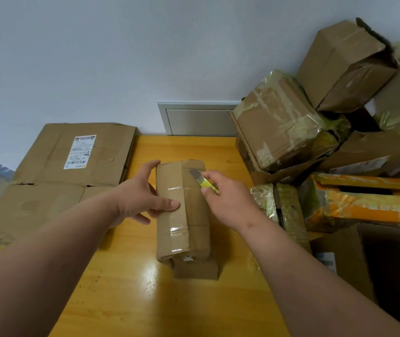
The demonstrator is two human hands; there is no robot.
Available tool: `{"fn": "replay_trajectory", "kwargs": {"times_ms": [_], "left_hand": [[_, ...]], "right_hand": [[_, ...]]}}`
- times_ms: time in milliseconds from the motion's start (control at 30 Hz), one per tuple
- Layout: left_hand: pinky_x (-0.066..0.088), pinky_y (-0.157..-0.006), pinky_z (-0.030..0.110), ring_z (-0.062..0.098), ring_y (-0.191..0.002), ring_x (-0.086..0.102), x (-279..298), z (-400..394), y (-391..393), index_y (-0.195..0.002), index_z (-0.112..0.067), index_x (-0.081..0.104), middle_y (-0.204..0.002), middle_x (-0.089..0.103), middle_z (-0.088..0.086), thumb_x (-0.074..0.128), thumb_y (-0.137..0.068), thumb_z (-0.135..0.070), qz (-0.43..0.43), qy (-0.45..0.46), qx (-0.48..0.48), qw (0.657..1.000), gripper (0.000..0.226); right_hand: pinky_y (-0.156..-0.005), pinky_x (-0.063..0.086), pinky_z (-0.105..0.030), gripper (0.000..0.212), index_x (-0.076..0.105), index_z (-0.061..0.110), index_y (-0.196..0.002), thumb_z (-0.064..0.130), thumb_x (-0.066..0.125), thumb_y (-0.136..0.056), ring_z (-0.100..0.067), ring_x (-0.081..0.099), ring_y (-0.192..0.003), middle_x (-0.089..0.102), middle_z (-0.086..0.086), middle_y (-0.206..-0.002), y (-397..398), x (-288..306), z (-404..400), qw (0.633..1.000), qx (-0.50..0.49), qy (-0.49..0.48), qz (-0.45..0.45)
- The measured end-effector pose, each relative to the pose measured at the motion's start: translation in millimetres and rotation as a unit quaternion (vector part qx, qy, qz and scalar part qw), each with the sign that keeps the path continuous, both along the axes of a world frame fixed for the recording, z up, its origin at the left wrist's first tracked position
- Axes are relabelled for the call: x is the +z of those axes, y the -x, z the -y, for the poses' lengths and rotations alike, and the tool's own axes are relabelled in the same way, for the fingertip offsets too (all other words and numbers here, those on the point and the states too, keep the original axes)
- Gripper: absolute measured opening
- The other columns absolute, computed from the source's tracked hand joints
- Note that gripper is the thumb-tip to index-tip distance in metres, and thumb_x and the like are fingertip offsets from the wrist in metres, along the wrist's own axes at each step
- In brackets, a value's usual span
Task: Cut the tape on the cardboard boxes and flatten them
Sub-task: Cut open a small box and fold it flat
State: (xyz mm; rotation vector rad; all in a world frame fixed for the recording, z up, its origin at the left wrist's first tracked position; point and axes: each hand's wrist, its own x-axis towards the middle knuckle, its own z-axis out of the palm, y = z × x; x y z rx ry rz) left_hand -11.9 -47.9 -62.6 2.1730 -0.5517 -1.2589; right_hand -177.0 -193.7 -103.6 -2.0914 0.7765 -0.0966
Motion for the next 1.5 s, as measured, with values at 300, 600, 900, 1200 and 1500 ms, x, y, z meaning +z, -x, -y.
{"fn": "replay_trajectory", "kwargs": {"times_ms": [300, 600, 900, 1200, 1500], "left_hand": [[0.05, -0.096, 0.045, 0.017, -0.117, 0.046, 8.4, -2.0, 1.2, -0.128, -0.03, 0.033, -0.13, 0.04, -0.003, 0.096, -0.052, -0.034, 0.137, 0.08, -0.013, 0.987, 0.099], [0.038, -0.074, 0.023, 0.008, -0.091, 0.043, 4.4, -3.3, 20.5, -0.112, -0.033, 0.034, -0.097, 0.04, -0.016, 0.088, -0.048, -0.058, 0.377, 0.145, 0.0, 0.915, 0.087], [0.043, -0.095, 0.046, 0.031, -0.112, 0.043, -12.8, -9.8, 37.1, -0.12, -0.007, 0.046, -0.113, 0.044, 0.002, 0.075, -0.049, -0.067, 0.458, 0.159, -0.047, 0.873, 0.097], [0.047, -0.086, 0.048, 0.035, -0.107, 0.047, -18.9, -15.6, 44.4, -0.116, -0.02, 0.036, -0.113, 0.05, 0.008, 0.075, -0.05, -0.072, 0.491, 0.183, -0.059, 0.85, 0.092], [0.048, -0.085, 0.051, 0.036, -0.104, 0.047, -25.3, -17.6, 45.4, -0.116, -0.018, 0.036, -0.111, 0.048, 0.01, 0.06, -0.051, -0.083, 0.498, 0.191, -0.058, 0.844, 0.095]], "right_hand": [[-0.054, 0.043, -0.029, 0.024, 0.042, 0.044, -0.124, 0.038, 0.044, -0.1, -0.016, 0.058, -0.071, 0.061, 0.007, -0.079, -5.7, 4.9, -9.2, 0.998, -0.021, 0.052, 0.009], [-0.075, 0.047, -0.035, 0.031, 0.056, 0.029, -0.127, 0.031, 0.048, -0.097, -0.023, 0.059, -0.095, 0.065, 0.001, -0.11, -14.2, 30.2, -25.1, 0.991, -0.044, 0.089, 0.093], [-0.058, 0.035, -0.028, 0.034, 0.058, 0.029, -0.129, 0.03, 0.05, -0.096, -0.017, 0.056, -0.07, 0.061, 0.006, -0.078, -10.3, 32.8, -33.2, 0.99, -0.066, 0.08, 0.097], [-0.071, 0.048, -0.029, 0.036, 0.064, 0.025, -0.126, 0.024, 0.05, -0.092, -0.029, 0.064, -0.092, 0.072, -0.006, -0.105, -13.2, 56.0, -33.7, 0.991, -0.053, 0.113, 0.04], [-0.066, 0.041, -0.028, 0.034, 0.069, 0.019, -0.117, 0.019, 0.051, -0.087, -0.032, 0.063, -0.095, 0.071, -0.007, -0.105, -16.0, 76.0, -41.1, 0.979, -0.037, 0.195, -0.039]]}}
